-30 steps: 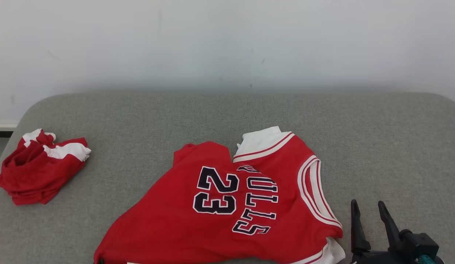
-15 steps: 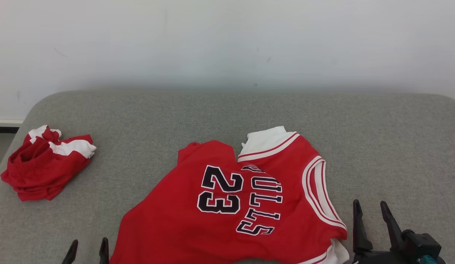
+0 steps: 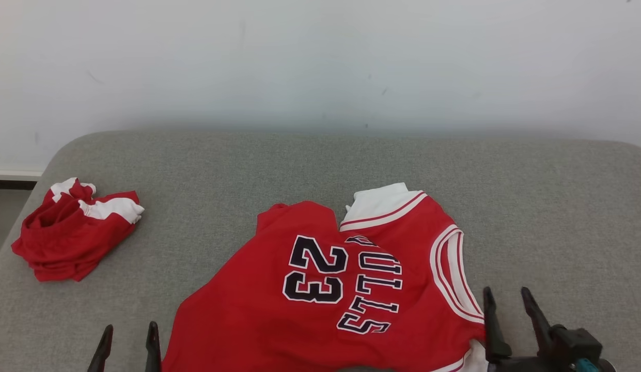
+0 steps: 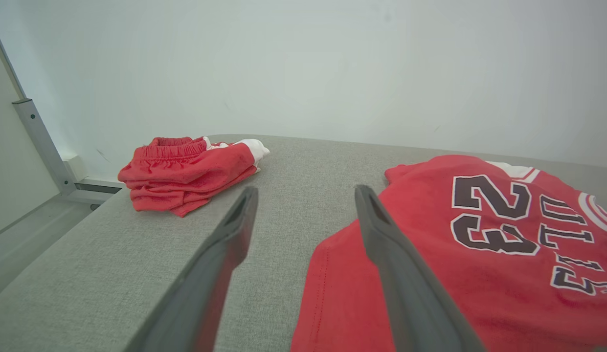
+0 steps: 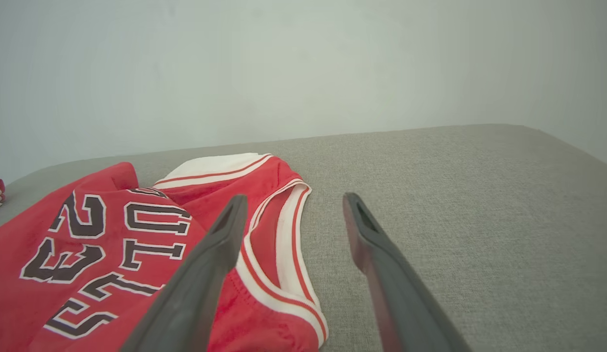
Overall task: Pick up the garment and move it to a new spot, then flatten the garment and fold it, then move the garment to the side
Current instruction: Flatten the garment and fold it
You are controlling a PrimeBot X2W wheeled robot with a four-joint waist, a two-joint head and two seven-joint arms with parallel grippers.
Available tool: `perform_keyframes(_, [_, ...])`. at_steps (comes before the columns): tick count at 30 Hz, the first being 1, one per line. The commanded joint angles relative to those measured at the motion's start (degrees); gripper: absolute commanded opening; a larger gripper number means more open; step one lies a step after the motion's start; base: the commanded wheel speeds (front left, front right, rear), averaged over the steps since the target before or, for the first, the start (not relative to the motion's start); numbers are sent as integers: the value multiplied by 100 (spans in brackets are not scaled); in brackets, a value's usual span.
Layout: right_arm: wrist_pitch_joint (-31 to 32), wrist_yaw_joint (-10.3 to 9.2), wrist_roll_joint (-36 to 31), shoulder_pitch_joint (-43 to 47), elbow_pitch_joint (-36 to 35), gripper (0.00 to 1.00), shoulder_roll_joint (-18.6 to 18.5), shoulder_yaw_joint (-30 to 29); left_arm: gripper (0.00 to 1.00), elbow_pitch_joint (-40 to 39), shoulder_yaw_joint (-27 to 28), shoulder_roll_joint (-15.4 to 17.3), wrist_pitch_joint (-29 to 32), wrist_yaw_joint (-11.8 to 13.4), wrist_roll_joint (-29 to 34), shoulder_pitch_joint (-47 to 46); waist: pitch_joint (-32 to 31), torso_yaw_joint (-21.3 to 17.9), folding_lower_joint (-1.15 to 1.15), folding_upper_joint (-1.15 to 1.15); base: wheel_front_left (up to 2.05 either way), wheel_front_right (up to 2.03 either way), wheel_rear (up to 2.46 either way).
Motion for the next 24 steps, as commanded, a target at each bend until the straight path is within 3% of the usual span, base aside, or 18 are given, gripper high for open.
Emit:
perform_keyframes(1, [-2,-13,-80,-125,66,100,-48,93,100,-12,-50,-28,-18,6,41,-49,-2,10,0,0,0,0,0])
perform_keyframes(15, [440,-13,12,-1635,2059,100,-703,565,100,22,-240,-46,-18,5,16,-267,234,267,0,0,0,0,0])
perform_keyframes(24, [650,-13,-80,-2506,3462,100,-846,714,100,108,-359,-65,-18,6,-46,-435,433,486,0,0,0,0,0])
